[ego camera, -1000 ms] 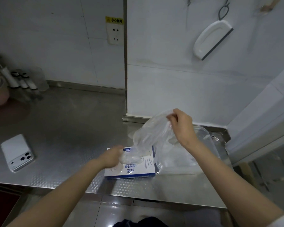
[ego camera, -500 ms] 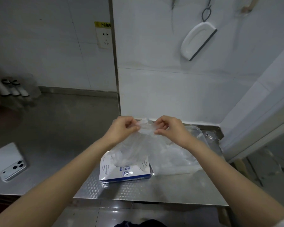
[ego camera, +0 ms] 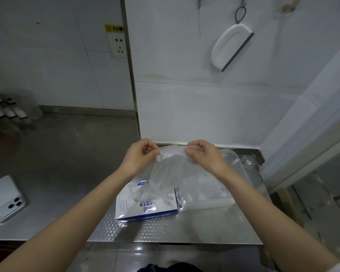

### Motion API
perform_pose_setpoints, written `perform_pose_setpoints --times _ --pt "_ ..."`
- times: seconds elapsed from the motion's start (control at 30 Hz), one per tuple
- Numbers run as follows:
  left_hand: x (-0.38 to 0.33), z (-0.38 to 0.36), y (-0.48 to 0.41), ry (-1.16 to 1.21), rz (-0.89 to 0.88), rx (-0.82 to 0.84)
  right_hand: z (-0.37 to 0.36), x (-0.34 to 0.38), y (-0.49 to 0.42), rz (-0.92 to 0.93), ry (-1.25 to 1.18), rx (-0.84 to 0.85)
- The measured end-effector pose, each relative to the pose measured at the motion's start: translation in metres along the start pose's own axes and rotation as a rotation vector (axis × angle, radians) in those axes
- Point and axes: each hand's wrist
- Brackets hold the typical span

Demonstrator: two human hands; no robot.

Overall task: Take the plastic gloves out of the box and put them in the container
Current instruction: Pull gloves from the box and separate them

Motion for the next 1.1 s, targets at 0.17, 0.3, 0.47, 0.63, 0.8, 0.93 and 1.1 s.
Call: perform_pose_setpoints --times 0.17,0.3,0.47,0.63,0.8,0.93,1.1 --pt "0.009 0.002 -0.001 -0.034 0.005 -0.057 0.001 -0.007 0.002 -0.062 -0.083 -0.027" --pt "0.012 0.007 0.000 -0.086 0.008 -0.083 0.006 -0.012 0.002 -0.105 -0.147 -0.085" --pt "0.014 0.015 0.000 -0.071 -0.054 -0.349 0.010 -0.018 -0.001 -0.131 -0.236 -0.291" --pt "0.040 0.009 0.018 -0.593 -0.573 -0.238 0.012 -0.019 -0.002 -0.081 -0.280 -0.393" --pt "0.096 -0.017 0.027 -1.186 -0.479 0.165 0.005 -0.022 0.004 -0.056 -0.266 -0.389" --pt "0.105 -0.023 0.023 -1.180 -0.265 0.299 0.005 -0.028 0.010 -0.044 -0.208 -0.345" --pt "0.112 -0.023 0.022 -1.267 -0.124 0.417 0.005 -0.030 0.016 -0.048 -0.163 -0.329"
Point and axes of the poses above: each hand's wrist, its own y-axis away from the middle knuckle, its own z-axis out of the back of the hand, x = y × z, and after that the axes turned 12 degrees about z, right-handed
